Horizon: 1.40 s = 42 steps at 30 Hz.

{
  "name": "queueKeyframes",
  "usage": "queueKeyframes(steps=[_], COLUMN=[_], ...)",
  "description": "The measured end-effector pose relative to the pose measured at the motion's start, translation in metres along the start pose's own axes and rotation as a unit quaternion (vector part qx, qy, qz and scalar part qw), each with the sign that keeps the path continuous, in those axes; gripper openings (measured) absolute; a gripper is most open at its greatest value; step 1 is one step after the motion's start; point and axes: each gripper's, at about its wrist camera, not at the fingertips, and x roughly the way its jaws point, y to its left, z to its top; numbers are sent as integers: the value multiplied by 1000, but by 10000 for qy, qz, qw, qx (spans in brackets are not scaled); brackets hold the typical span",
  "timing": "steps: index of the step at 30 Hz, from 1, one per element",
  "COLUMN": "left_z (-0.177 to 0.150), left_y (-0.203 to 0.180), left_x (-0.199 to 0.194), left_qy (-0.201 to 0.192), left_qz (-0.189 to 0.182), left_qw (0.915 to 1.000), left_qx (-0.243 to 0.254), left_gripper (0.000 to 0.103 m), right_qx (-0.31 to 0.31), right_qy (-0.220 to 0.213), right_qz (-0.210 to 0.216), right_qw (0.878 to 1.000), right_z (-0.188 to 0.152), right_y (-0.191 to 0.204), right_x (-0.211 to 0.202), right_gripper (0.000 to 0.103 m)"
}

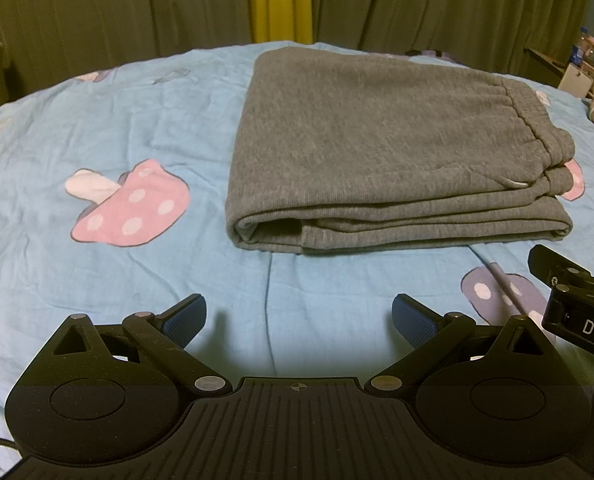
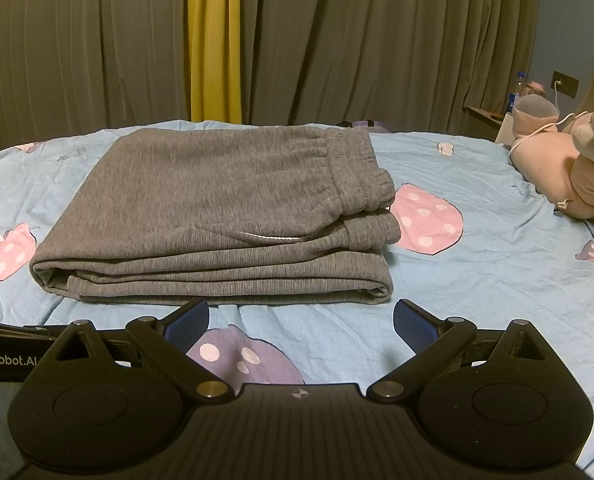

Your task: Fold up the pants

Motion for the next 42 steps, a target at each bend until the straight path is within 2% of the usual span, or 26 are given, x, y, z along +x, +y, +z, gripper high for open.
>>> queueKeyframes(steps=[42], left_z=[-1], left_y=[0], left_x=[0], left_qy=[3], left_qz=[1], left_qw=[10000], left_qx=[22], left_gripper=[102], right_qx=[-92], right_qy=[4], right_qz=[-14], right_qw=[10000], right_z=[-3], right_y=[0], right_x=[2], right_gripper=[99])
